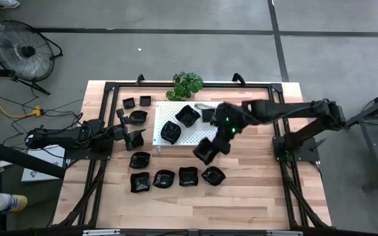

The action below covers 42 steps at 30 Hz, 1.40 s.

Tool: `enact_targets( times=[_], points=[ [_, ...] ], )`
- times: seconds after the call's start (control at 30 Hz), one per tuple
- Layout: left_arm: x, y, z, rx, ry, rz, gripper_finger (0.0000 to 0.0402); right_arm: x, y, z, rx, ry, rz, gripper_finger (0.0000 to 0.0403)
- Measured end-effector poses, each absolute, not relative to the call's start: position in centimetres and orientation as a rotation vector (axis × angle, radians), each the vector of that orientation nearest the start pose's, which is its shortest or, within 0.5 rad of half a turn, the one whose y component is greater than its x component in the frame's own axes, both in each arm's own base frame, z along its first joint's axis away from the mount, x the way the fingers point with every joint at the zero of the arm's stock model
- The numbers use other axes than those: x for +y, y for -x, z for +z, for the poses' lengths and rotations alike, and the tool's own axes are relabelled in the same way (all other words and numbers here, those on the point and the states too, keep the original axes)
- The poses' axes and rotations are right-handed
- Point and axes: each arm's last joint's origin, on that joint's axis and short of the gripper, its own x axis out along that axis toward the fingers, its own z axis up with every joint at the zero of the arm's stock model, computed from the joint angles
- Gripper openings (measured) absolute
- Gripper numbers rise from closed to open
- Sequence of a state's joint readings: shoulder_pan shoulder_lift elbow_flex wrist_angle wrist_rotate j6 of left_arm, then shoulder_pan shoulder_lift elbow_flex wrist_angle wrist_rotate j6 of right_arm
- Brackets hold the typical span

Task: Pick & Place Mini shaped plates
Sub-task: Stack the distorted square plate on top of the distorted square plate on the shelf

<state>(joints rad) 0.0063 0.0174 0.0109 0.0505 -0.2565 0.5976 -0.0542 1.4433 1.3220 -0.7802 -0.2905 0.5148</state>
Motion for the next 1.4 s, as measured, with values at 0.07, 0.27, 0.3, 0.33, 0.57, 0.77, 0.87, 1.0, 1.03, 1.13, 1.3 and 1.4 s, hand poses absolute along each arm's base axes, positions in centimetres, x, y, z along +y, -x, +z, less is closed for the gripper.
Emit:
enact_targets(
  times=[0.07, 0.27, 0.3, 0.33, 0.57, 0.77, 0.87, 1.0, 1.03, 1.13, 1.3, 1.4],
  points=[
    [0.8, -9.7, 17.1, 0.036, -0.589, 0.268, 0.0175, -1.9, -29.6, 32.6, 0.905, -0.638, -0.039, 0.0],
    [0.8, -9.7, 17.1, 0.036, -0.588, 0.268, 0.0175, -5.1, -29.8, 34.2, 0.828, -0.618, -0.087, 0.0],
    [0.8, -9.7, 17.1, 0.036, -0.589, 0.267, 0.0175, -5.7, -29.9, 34.4, 0.82, -0.611, -0.095, 0.0],
    [0.8, -9.7, 17.1, 0.036, -0.588, 0.268, 0.0175, -6.2, -30.1, 34.6, 0.817, -0.606, -0.101, 0.0],
    [0.8, -9.7, 17.1, 0.035, -0.588, 0.264, 0.0175, -9.4, -32.1, 36.1, 0.819, -0.583, -0.075, 0.0],
    [0.8, -9.7, 17.1, 0.035, -0.589, 0.264, 0.0175, -12.1, -34.0, 37.2, 0.853, -0.561, -0.068, 0.0],
    [0.8, -9.7, 17.1, 0.035, -0.588, 0.264, 0.0175, -13.3, -34.9, 37.2, 0.869, -0.544, -0.072, 0.0],
    [0.8, -9.7, 17.1, 0.035, -0.589, 0.265, 0.0175, -14.9, -36.1, 36.4, 0.895, -0.54, -0.079, 0.0],
    [0.8, -9.7, 17.1, 0.035, -0.589, 0.265, 0.0175, -15.3, -36.3, 36.0, 0.9, -0.545, -0.084, 0.0],
    [0.8, -9.7, 17.1, 0.035, -0.589, 0.265, 0.0175, -16.3, -36.9, 35.0, 0.917, -0.563, -0.088, 0.0],
    [0.8, -9.7, 17.1, 0.035, -0.588, 0.265, 0.0175, -16.9, -37.0, 34.1, 0.941, -0.568, -0.07, 0.0],
    [0.8, -9.7, 17.1, 0.035, -0.589, 0.265, 0.0175, -16.8, -37.0, 34.1, 0.95, -0.541, -0.046, 0.0]
  ],
)
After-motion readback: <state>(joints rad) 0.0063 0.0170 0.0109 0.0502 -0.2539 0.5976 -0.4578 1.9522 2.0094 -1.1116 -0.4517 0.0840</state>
